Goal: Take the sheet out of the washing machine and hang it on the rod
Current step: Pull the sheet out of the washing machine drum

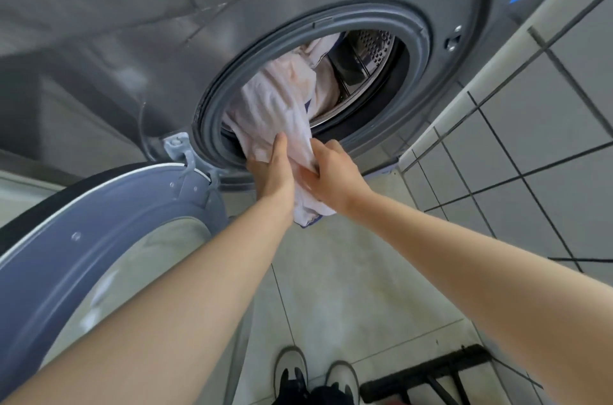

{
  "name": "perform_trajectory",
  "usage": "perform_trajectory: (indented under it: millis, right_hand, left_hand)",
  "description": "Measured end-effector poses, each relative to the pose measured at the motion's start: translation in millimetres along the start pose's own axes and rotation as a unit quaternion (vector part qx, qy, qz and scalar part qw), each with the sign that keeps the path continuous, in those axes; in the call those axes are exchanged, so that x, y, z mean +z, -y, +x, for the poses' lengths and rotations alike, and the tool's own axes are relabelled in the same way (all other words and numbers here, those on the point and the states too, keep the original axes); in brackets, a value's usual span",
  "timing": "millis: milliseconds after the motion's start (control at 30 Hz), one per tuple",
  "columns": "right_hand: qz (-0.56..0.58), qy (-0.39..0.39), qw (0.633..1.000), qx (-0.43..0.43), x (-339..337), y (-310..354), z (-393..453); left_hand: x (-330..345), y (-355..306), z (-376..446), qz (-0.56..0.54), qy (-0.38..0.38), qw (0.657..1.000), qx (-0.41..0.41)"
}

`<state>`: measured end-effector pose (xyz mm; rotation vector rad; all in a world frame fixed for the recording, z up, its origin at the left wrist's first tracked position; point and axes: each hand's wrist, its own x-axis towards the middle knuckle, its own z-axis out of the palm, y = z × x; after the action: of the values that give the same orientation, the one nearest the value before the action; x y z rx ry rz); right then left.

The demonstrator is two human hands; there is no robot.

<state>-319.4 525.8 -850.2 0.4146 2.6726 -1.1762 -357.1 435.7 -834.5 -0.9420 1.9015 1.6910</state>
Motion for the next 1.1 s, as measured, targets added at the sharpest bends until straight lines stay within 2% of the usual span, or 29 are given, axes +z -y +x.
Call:
perform_trajectory:
  millis: [167, 233, 333, 433, 600, 733, 833, 933, 1100]
  right_hand:
    - [-0.037, -0.004, 0.999, -0.029, 2, 11, -67]
    - [-0.034, 0.016, 0.998, -0.046, 3, 12, -97]
    - [0.063, 0.08, 0.994, -0.035, -9, 16, -131]
    - [0.162, 0.159, 0.973, 0.035, -32, 24, -155]
    - [0.2, 0.05, 0.967, 0.146, -52, 23, -149]
    - [0.203, 0.022, 0.953, 0.226, -49, 17, -121]
    - [0.239, 0.039, 0.927, 0.284, -39, 21, -104]
    - [0.338, 0.06, 0.875, 0.34, -19, 18, -92]
    - [0.411, 0.082, 0.834, 0.359, -3, 19, -82]
  left_hand:
    - [-20, 4, -37, 0.025, 0.034, 0.999, 0.007]
    - [-27, 7, -48, 0.045, 0.035, 0.998, -0.007]
    - [-39, 17, -65, 0.094, 0.009, 0.995, -0.009]
    - [-58, 26, -83, 0.115, -0.004, 0.993, -0.009]
    - [-88, 30, -112, 0.129, 0.018, 0.991, -0.014]
    - [-111, 36, -129, 0.14, 0.039, 0.989, -0.028]
    - [-126, 45, -140, 0.137, 0.063, 0.988, -0.025]
    - [-135, 52, -150, 0.13, 0.084, 0.987, -0.033]
    - [-145, 58, -156, 0.108, 0.127, 0.984, -0.066]
